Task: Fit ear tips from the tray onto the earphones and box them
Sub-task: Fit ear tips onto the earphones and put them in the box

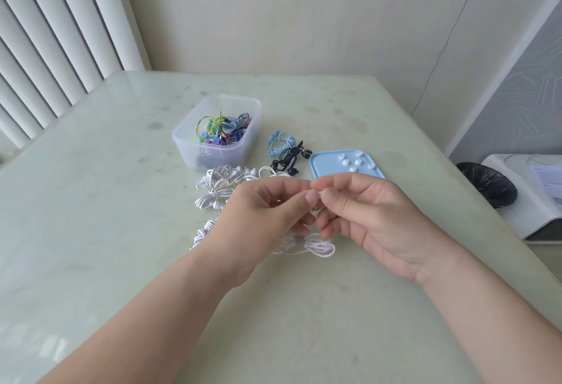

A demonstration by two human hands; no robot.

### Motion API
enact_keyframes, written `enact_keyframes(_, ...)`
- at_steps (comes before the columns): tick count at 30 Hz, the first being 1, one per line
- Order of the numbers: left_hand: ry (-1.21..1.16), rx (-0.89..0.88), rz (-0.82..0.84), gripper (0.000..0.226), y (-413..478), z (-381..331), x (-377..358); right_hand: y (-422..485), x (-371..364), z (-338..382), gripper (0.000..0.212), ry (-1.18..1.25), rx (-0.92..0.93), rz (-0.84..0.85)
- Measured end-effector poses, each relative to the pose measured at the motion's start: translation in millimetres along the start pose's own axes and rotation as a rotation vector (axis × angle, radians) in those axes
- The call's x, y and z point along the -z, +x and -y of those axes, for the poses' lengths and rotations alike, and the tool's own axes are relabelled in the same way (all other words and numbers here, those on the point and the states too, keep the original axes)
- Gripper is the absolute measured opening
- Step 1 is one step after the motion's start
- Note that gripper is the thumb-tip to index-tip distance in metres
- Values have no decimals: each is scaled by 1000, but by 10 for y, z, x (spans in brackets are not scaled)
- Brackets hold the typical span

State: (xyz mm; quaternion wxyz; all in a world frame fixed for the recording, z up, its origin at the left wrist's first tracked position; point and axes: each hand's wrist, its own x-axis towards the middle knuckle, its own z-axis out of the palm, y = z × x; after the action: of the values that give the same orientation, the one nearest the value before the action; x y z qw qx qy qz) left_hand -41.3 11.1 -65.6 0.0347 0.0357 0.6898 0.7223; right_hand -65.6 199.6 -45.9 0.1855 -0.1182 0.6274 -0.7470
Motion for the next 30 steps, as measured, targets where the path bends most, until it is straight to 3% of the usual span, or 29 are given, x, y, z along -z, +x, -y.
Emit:
enact_keyframes(5,-112,41,-141,22,25,-1,21,22,19,-11,20,23,27,-94)
enact_keyframes(10,-137,24,-162,8,21,-28,39,22,11,31,25,52,1,-127)
enact_keyframes(15,-47,-59,-165,8,27,-15,10,27,5,-7,21,-121,47,-159)
enact_keyframes(19,-65,-57,-89,7,-11,5,-64,17,-40,-82,4,-290,121,-183)
enact_keyframes(22,-84,-44,-119,6,-1,35,-72,15,-50,-67,5,-333,136,-222)
enact_keyframes(26,-121,20,-140,7,22,74,-56,63,81,-32,6,-351,184,-441)
enact_keyframes(30,-125,34,-172,4,52,101,-50,122,259,-35,31,-441,206,-592)
